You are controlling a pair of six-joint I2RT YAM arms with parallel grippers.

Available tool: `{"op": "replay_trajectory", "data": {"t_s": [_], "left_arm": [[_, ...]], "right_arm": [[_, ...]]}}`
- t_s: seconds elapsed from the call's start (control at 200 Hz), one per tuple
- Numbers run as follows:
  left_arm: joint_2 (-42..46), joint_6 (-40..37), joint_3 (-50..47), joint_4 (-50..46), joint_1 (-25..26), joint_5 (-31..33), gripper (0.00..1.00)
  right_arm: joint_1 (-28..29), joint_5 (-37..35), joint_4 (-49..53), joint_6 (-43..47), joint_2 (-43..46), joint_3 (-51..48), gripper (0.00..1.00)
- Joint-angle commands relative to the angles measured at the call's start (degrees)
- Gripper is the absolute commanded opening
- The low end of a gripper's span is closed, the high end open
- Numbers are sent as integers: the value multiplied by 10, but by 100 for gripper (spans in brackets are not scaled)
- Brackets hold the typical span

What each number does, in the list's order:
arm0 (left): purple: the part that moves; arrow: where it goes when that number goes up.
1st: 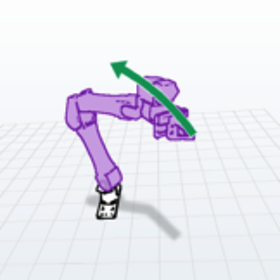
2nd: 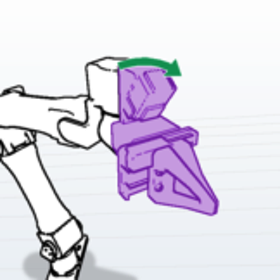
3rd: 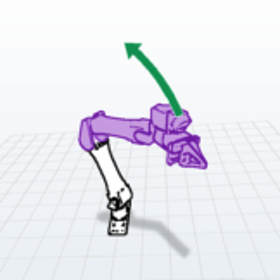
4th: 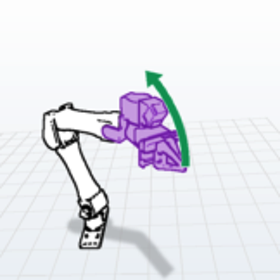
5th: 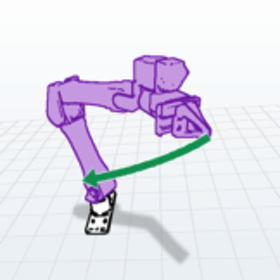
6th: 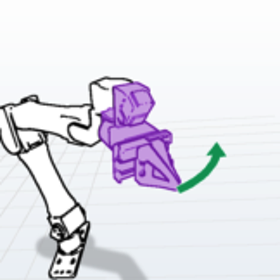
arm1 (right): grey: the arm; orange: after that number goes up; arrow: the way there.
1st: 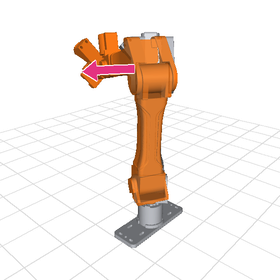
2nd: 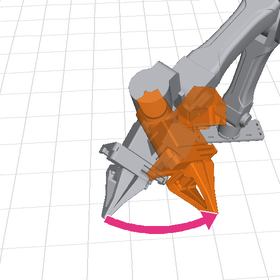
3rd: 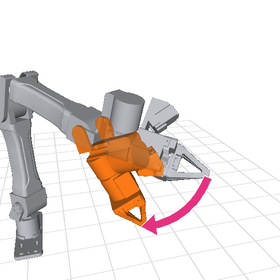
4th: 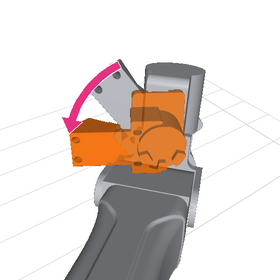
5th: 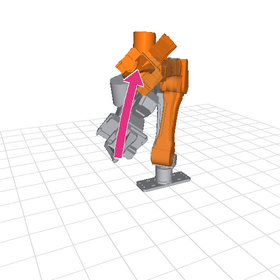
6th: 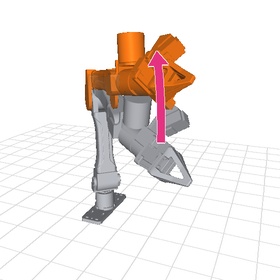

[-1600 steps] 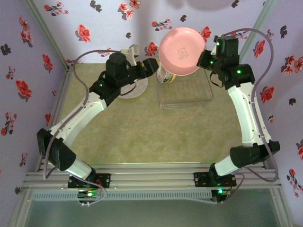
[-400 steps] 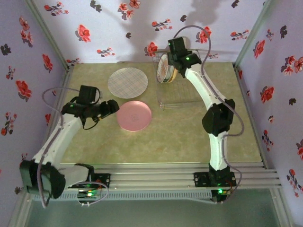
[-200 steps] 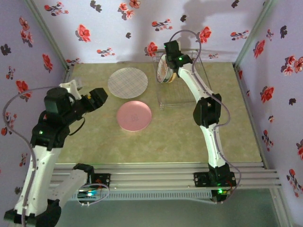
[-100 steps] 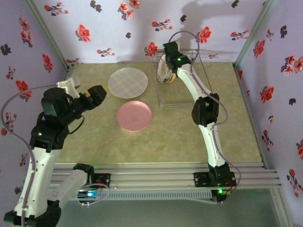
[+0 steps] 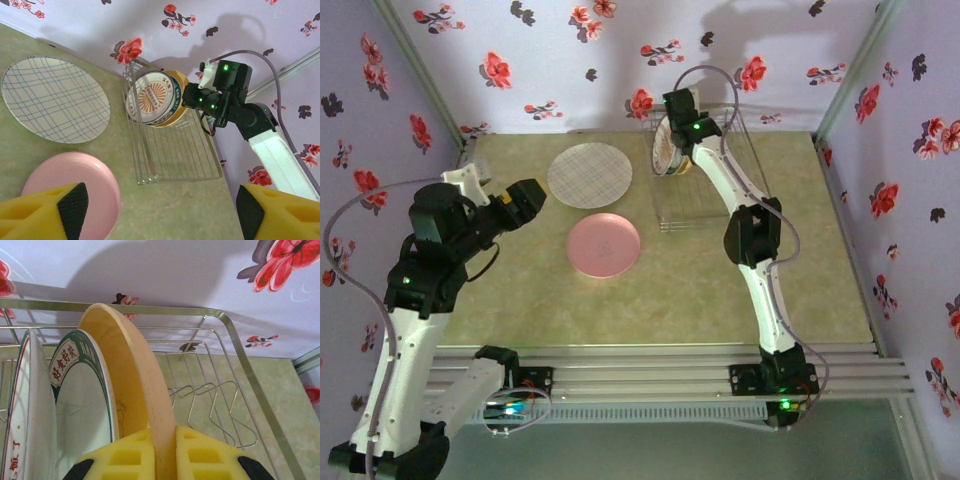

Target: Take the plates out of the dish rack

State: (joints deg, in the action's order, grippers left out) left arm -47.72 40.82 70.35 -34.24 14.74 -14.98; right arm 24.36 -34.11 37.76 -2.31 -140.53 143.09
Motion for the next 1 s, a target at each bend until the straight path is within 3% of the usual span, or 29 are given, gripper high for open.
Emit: {"op": "replay_trajectory", "data": {"t_s": [0.0,0.48,0.995], "left_arm": [[0,3,-1,22,2,3,81],[2,9,-8,36,1,1,80],[-5,29,-9,70,2,1,79]], "right_arm": [[11,-41,-36,29,-10,28,2],[52,-196,-126,174,-15,40,0],[65,-278,-205,300,43,13,0]]}}
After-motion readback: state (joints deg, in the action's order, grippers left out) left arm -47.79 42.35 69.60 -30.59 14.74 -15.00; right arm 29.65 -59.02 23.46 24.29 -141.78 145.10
